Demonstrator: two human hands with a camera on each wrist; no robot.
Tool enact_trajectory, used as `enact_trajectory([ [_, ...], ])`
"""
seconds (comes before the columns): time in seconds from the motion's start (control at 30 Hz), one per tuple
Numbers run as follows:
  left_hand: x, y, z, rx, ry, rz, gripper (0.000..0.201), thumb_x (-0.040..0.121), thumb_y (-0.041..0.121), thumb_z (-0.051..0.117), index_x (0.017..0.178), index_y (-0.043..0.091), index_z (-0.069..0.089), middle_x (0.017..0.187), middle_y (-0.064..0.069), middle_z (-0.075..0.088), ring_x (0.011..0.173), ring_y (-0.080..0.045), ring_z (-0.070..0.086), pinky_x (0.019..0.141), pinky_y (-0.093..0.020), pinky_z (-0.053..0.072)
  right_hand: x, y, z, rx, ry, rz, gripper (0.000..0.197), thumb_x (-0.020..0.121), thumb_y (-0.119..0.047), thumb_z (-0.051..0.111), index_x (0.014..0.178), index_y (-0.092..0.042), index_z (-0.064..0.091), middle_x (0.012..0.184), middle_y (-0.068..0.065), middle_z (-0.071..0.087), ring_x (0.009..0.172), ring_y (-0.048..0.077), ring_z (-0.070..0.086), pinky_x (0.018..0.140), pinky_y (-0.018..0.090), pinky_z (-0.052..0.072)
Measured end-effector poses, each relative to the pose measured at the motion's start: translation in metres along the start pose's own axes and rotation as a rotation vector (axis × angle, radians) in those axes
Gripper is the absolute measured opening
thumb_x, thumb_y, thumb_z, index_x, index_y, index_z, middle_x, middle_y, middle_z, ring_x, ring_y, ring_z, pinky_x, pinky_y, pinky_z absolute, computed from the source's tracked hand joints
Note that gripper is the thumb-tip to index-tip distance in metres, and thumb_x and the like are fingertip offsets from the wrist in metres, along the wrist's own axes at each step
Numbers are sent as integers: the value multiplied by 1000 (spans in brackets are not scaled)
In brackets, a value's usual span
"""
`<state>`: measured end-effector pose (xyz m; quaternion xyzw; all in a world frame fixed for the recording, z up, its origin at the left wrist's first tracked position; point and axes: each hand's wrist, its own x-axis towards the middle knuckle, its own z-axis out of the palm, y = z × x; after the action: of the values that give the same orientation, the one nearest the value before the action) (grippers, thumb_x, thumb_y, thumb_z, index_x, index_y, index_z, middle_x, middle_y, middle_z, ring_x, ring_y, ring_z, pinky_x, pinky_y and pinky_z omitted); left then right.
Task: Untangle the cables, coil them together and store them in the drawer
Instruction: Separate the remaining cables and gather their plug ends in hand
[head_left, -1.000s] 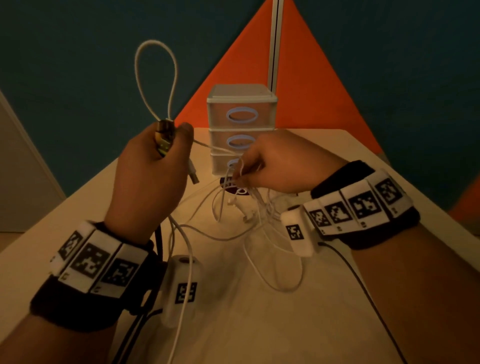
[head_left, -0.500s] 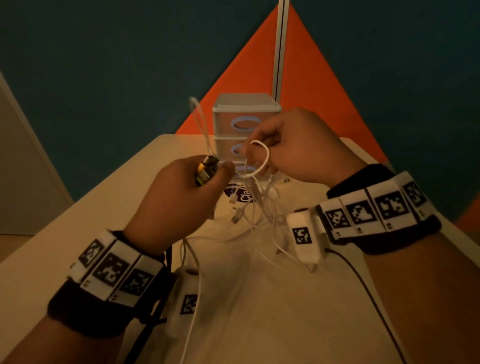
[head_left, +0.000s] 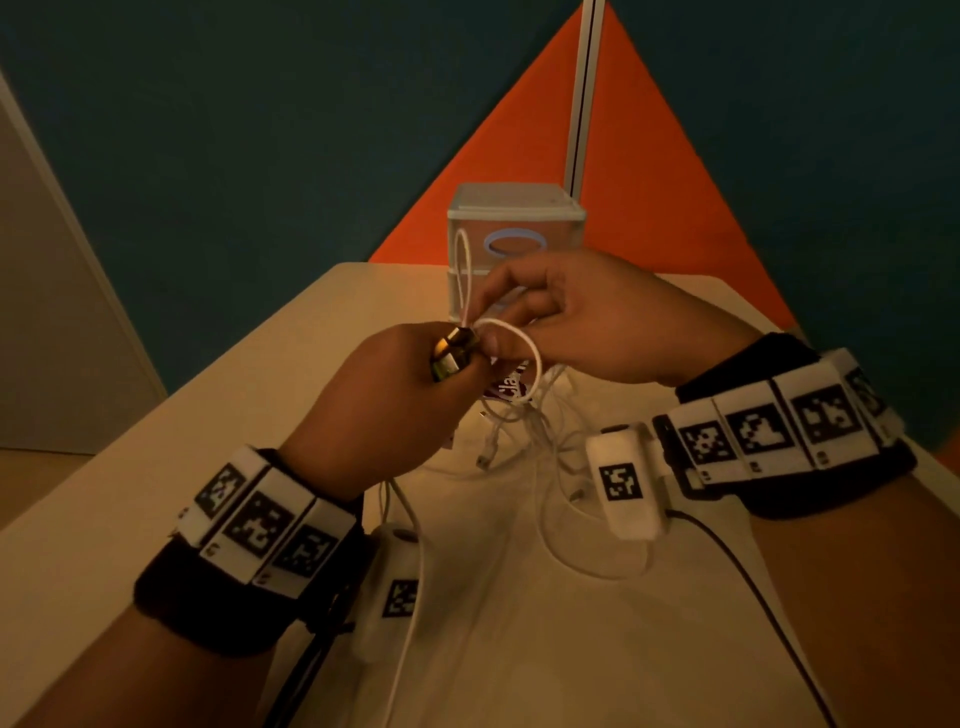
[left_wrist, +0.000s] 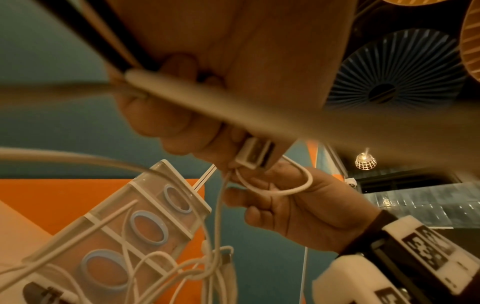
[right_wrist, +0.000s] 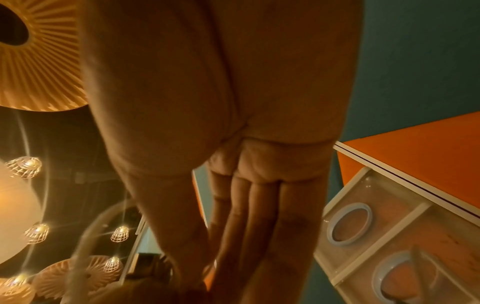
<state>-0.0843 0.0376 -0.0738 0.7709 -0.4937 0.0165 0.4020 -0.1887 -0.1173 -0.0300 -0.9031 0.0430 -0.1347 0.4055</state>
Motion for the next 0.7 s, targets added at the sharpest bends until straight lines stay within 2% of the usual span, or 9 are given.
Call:
enact_trajectory([
  [0.07, 1, -1, -2, -21, 38, -18, 35, 97, 39, 52, 75, 13, 62, 62, -2, 65, 49, -11, 61, 55, -34, 48, 1, 5, 2, 18, -67, 64, 28, 93, -8, 70, 117, -18, 59, 99, 6, 77, 86, 20, 77, 75, 42, 64],
  [0.13, 2, -2, -3, -64, 86, -43, 34, 98, 38, 52, 78, 14, 64, 62, -2, 67, 51, -12, 62, 55, -31, 49, 3, 11, 6, -87, -137, 71, 30, 91, -15, 73, 116, -24, 60, 99, 0, 76, 87, 16, 76, 76, 40, 64],
  [0.23, 3, -1, -4, -134, 170, -79, 30, 100, 30, 52, 84, 7, 64, 57, -4, 64, 47, -7, 61, 48, -22, 43, 7, 19, 13, -359, -186, 18, 14, 85, -36, 77, 97, -35, 69, 93, -12, 74, 86, 6, 71, 85, 40, 60],
  [0.3, 3, -1, -6, -192, 238, -105, 30, 100, 28, 53, 86, 3, 63, 51, 0, 58, 44, -4, 57, 49, -24, 43, 8, 24, 13, -403, -176, 36, 8, 87, -35, 76, 95, -35, 74, 93, -16, 74, 87, -1, 68, 86, 32, 57],
  [0.37, 4, 0, -8, -240, 292, -121, 31, 100, 27, 53, 84, 3, 61, 48, 7, 56, 43, -2, 54, 51, -27, 42, 9, 30, 10, -428, -151, 61, 8, 89, -31, 75, 97, -34, 76, 91, -18, 74, 84, -6, 67, 78, 20, 53],
  [0.43, 4, 2, -11, -281, 331, -134, 30, 101, 27, 51, 77, 10, 58, 44, 13, 54, 40, -3, 51, 50, -26, 38, 10, 37, 5, -457, -108, 75, 10, 90, -27, 74, 96, -33, 78, 87, -22, 71, 80, -12, 63, 71, 13, 45],
  [0.5, 5, 1, -12, -331, 378, -145, 31, 101, 29, 51, 75, 12, 56, 41, 13, 50, 36, -3, 46, 47, -23, 35, 10, 42, -1, -501, -66, 97, 11, 90, -24, 73, 96, -33, 79, 85, -23, 68, 78, -15, 60, 71, 15, 43],
  [0.6, 6, -2, -13, -379, 421, -139, 33, 100, 28, 51, 88, -1, 60, 43, 12, 49, 37, -3, 44, 40, -13, 35, 8, 48, -8, -523, -3, 111, 11, 90, -26, 73, 96, -32, 80, 85, -18, 72, 79, -8, 64, 73, 18, 46],
  [0.7, 7, -3, -13, -355, 418, -125, 32, 100, 29, 52, 85, 1, 59, 44, 13, 50, 39, -4, 48, 40, -12, 36, 11, 49, -12, -432, 159, 43, 10, 91, -28, 73, 98, -29, 79, 85, -18, 73, 76, -8, 66, 68, 10, 47],
])
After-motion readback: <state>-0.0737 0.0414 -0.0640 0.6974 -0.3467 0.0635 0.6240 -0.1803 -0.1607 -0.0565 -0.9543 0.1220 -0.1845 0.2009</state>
